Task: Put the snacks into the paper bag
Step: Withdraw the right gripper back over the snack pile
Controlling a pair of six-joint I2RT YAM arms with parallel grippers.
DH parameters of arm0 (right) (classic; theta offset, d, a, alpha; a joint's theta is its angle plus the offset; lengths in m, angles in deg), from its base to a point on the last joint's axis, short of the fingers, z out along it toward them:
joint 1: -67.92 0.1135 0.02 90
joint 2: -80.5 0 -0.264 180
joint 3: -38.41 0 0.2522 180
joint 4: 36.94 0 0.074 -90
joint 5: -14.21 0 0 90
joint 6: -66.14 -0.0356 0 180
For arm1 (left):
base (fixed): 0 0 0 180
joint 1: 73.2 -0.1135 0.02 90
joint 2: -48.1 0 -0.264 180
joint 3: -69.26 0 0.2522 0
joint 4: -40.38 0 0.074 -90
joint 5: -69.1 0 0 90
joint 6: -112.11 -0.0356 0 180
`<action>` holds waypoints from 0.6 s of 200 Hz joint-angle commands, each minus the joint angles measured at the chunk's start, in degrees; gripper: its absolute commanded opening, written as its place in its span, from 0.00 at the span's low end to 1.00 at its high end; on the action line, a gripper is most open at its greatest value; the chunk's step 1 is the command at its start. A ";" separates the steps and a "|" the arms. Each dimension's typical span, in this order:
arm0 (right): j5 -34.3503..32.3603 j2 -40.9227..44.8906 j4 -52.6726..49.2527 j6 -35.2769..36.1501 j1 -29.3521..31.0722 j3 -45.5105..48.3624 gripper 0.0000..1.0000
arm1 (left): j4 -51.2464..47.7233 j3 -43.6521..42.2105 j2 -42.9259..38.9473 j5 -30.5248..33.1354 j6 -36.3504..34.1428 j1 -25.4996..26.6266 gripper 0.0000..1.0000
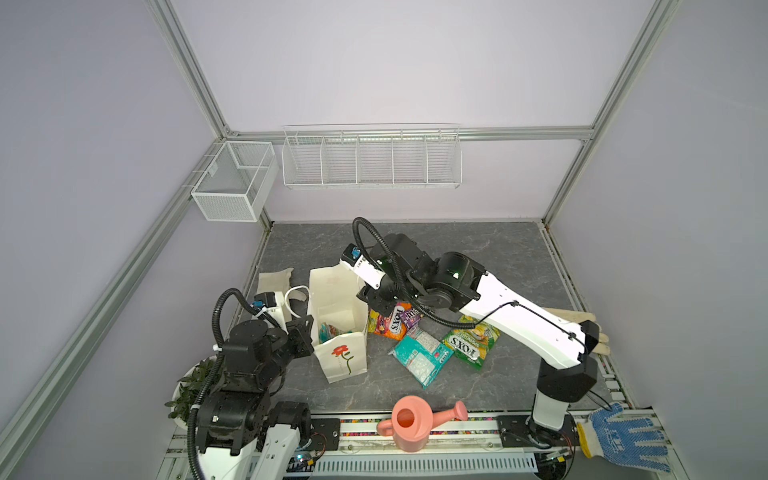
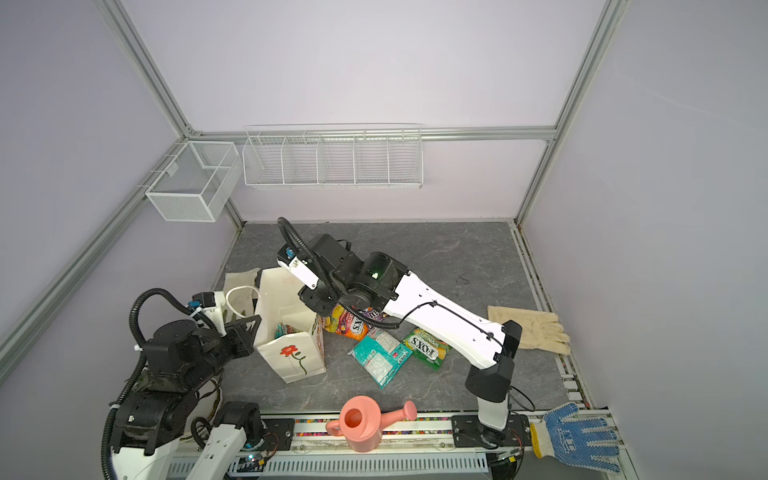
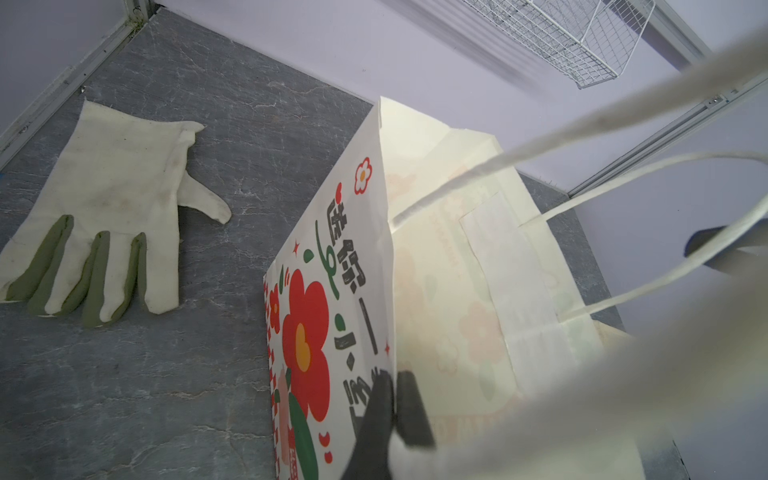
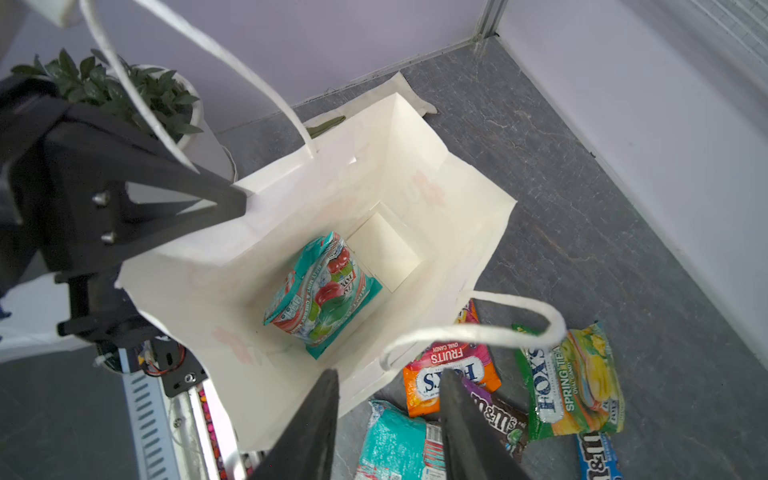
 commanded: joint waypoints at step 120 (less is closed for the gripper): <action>-5.64 30.44 15.71 -9.36 -5.10 31.58 0.85 | -0.05 -0.36 0.13 0.64 -0.63 -0.15 0.00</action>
